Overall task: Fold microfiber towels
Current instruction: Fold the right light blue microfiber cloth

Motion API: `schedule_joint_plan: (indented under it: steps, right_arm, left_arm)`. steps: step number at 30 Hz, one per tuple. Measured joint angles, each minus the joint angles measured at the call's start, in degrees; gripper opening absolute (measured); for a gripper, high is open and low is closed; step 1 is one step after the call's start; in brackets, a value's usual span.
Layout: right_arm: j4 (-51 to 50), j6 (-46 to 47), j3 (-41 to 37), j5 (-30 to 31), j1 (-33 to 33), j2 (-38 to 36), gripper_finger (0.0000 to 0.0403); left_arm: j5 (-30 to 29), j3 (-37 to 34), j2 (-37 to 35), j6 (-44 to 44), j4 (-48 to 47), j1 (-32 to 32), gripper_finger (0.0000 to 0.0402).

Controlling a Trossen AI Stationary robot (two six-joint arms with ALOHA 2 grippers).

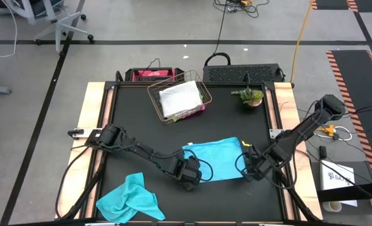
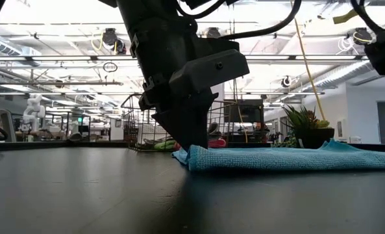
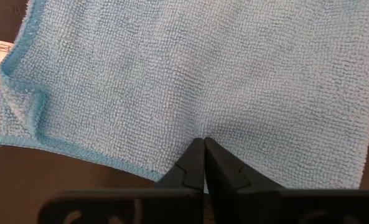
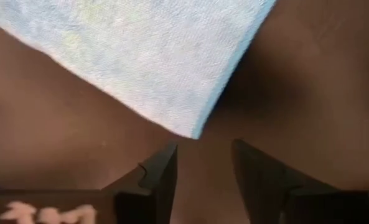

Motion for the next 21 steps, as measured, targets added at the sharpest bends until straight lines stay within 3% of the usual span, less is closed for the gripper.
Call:
schedule_joint_plan:
  steps: [12,21]
  right_arm:
    - [30.2,12.8,-17.3,1.6,3.2,-0.6,0.0169]
    - [34.3,13.7,-20.4,5.0,3.3,-0.9,0.0168]
  left_arm:
    - [-0.3,0.0,0.0,-0.1,0.0,0.0,0.0004]
    - [-0.3,0.0,0.0,-0.2,0.7,0.1,0.0011]
